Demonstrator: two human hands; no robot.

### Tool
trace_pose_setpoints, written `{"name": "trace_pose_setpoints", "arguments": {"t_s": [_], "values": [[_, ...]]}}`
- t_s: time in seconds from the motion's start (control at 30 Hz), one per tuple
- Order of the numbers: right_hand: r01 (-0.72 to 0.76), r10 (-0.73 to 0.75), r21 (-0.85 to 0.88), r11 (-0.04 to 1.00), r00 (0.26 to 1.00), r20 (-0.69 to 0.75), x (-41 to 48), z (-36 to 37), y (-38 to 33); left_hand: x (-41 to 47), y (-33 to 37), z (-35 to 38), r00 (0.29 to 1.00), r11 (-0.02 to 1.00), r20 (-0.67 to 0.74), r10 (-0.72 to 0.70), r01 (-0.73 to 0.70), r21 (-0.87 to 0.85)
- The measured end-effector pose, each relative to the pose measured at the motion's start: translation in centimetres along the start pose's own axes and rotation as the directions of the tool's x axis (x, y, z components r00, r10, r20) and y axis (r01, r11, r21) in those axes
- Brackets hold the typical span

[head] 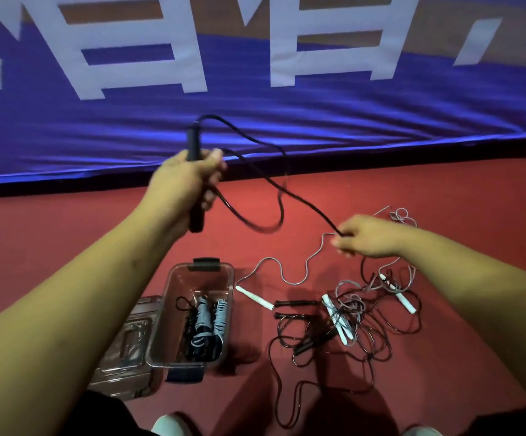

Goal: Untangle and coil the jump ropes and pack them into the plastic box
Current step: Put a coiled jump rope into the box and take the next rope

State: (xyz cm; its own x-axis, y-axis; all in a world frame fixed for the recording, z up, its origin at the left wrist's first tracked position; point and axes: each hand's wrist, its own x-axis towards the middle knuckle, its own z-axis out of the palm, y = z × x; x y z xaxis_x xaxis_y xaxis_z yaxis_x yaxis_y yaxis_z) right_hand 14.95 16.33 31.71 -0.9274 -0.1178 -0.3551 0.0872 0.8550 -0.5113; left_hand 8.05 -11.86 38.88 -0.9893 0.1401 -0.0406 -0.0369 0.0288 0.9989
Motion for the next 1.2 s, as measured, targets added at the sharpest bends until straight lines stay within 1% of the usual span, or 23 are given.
{"name": "trace_pose_setpoints", "arguments": {"t_s": [0.03, 0.07, 0.13, 0.17, 0.23, 0.33, 0.4, 0.47, 0.5, 0.53, 0.6, 0.67, 0.7, 0.73, 0.77, 0.8, 0.83, 0.87, 0.97, 1.03, 1.07, 1.13, 1.2], "values": [[-0.073, 0.073, -0.010, 0.997, 0.997, 0.036, -0.1, 0.3, 1.8, 0.5, -0.2, -0.9, 0.998, 0.999, -0.064, 0.019, -0.015, 0.051], [-0.111, 0.111, 0.000, 0.994, 0.993, 0.031, -0.2, 0.5, 2.8, 0.8, -0.5, -1.9, 0.993, 0.982, -0.108, 0.038, -0.017, 0.187], [-0.068, 0.072, 0.080, 0.994, 0.996, -0.049, -0.2, 0.3, 2.5, 1.0, -1.5, -3.1, 0.988, 0.878, -0.146, 0.047, 0.029, 0.478], [-0.013, 0.026, 0.126, 0.992, 0.994, -0.107, -0.2, 0.1, 1.5, 0.9, -2.0, -3.2, 0.988, 0.841, -0.148, 0.044, 0.043, 0.539], [0.127, -0.112, 0.071, 0.989, 0.977, -0.181, -0.3, -0.4, -2.1, 0.7, -2.2, -2.5, 0.994, 0.874, -0.096, 0.044, 0.008, 0.485], [0.318, -0.326, -0.080, 0.945, 0.933, -0.150, -0.8, -0.4, -7.4, -0.7, -1.4, 0.3, 0.983, 0.923, 0.181, 0.032, -0.099, 0.372], [0.369, -0.375, -0.072, 0.927, 0.900, -0.221, -1.1, -0.5, -9.2, -2.1, -1.0, 2.0, 0.923, 0.920, 0.383, -0.034, -0.121, 0.372], [0.375, -0.368, -0.037, 0.926, 0.877, -0.310, -1.0, -0.9, -9.6, -2.6, -1.2, 2.7, 0.864, 0.884, 0.491, -0.109, -0.142, 0.446], [0.367, -0.353, -0.016, 0.930, 0.880, -0.318, -0.9, -1.1, -9.4, -2.5, -1.4, 2.9, 0.869, 0.880, 0.482, -0.110, -0.140, 0.454], [0.351, -0.331, 0.012, 0.936, 0.893, -0.304, -0.8, -1.2, -8.8, -2.0, -1.6, 2.9, 0.903, 0.894, 0.421, -0.089, -0.114, 0.433], [0.289, -0.274, 0.047, 0.956, 0.939, -0.208, -0.5, -0.9, -6.2, -0.9, -1.5, 2.6, 0.978, 0.951, 0.205, -0.023, -0.041, 0.306], [0.127, -0.125, 0.017, 0.992, 0.988, -0.088, -0.1, -0.2, -2.7, 0.2, -0.8, 1.5, 1.000, 0.991, -0.010, 0.012, -0.010, 0.137], [0.043, -0.042, 0.009, 0.999, 0.997, -0.060, -0.1, 0.1, -1.0, 0.6, -0.8, 0.9, 0.995, 0.990, -0.092, 0.036, -0.023, 0.141], [-0.011, 0.013, 0.038, 0.999, 0.999, -0.050, 0.0, 0.3, 0.3, 1.0, -1.1, 0.1, 0.986, 0.968, -0.149, 0.073, -0.034, 0.249], [-0.026, 0.033, 0.104, 0.994, 0.997, -0.066, -0.1, 0.3, 1.0, 1.2, -1.6, -0.6, 0.979, 0.896, -0.168, 0.116, -0.031, 0.443], [-0.001, 0.018, 0.164, 0.986, 0.994, -0.104, -0.1, 0.1, 0.9, 1.2, -2.1, -1.1, 0.976, 0.778, -0.160, 0.147, -0.014, 0.629], [0.049, -0.018, 0.197, 0.979, 0.988, -0.155, -0.3, -0.1, 0.1, 1.0, -2.3, -1.2, 0.977, 0.681, -0.138, 0.165, -0.012, 0.732], [0.111, -0.070, 0.199, 0.974, 0.976, -0.205, -0.5, -0.5, -1.3, 0.8, -2.4, -0.8, 0.982, 0.667, -0.099, 0.160, -0.033, 0.745], [0.313, -0.286, 0.080, 0.946, 0.927, -0.242, -1.5, -1.5, -6.6, -0.5, -1.6, 1.9, 0.989, 0.837, 0.112, 0.095, -0.140, 0.529], [0.405, -0.383, 0.026, 0.914, 0.882, -0.274, -1.8, -1.9, -8.6, -1.3, -1.6, 3.5, 0.960, 0.870, 0.276, 0.033, -0.164, 0.465], [0.422, -0.395, 0.026, 0.906, 0.867, -0.304, -1.7, -2.0, -9.0, -1.6, -1.8, 3.8, 0.939, 0.883, 0.345, 0.003, -0.164, 0.439], [0.402, -0.350, 0.095, 0.911, 0.874, -0.337, -1.5, -2.2, -8.5, -1.8, -2.3, 4.1, 0.899, 0.938, 0.429, -0.085, -0.073, 0.340], [0.344, -0.282, 0.186, 0.920, 0.913, -0.295, -1.3, -1.9, -7.1, -1.6, -2.4, 3.9, 0.902, 0.974, 0.417, -0.111, 0.016, 0.225]]}}
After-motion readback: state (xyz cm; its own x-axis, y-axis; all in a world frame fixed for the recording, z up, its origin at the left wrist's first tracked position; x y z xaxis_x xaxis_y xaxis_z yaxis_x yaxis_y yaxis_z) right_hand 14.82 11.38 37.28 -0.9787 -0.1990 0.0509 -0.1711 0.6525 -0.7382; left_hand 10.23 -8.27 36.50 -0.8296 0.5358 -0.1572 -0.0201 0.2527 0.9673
